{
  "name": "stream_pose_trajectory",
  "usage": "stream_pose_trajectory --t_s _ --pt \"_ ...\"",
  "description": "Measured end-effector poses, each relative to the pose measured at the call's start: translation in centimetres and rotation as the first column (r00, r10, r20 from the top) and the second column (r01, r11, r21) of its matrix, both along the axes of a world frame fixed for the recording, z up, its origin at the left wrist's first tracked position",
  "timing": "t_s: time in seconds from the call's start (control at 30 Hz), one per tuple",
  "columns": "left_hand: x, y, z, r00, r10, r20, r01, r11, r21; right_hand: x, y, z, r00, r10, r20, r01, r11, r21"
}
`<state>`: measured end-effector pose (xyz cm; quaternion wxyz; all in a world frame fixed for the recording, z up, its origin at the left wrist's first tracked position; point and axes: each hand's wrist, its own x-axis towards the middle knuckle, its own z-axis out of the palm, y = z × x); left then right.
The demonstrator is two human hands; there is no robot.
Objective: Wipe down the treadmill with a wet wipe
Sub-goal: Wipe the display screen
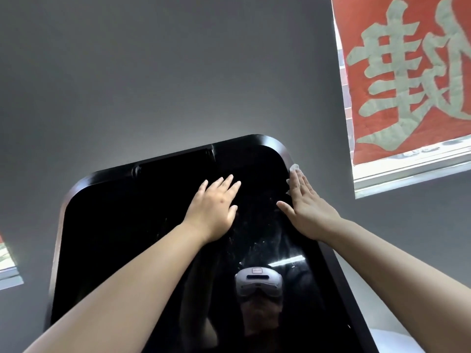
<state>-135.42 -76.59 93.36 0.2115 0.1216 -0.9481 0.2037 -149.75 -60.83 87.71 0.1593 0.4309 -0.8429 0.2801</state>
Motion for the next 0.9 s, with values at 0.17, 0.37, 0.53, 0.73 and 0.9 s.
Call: stream_pose_trajectory --t_s 0.17,0.37,0.53,0.73,0.9 --pt "0.9 2.6 -3.0 0.99 -0.137 0.041 0.137 0.991 -0.003 4.2 5.0 -7.1 0.998 0.02 -0.052 -0.013 0.991 0.132" --pt "2.8 4.7 -8.2 0.97 -0.203 0.134 0.206 0.978 -0.008 5.8 5.8 -8.8 1.0 -0.029 -0.006 0.029 0.986 0.164" --pt "4.3 6.4 -10.8 0.974 -0.203 0.104 0.202 0.979 0.015 3.2 3.4 -6.4 0.997 -0.033 0.066 0.03 0.999 0.035" --pt "7.2 8.0 -14.4 0.945 -0.288 0.154 0.294 0.956 -0.019 8.5 9.0 -15.2 1.0 0.024 0.002 -0.024 0.993 0.116" --pt "7.8 7.8 -15.1 0.932 -0.291 0.215 0.316 0.944 -0.093 8.9 11.2 -17.2 1.0 0.01 0.016 -0.013 0.985 0.17"
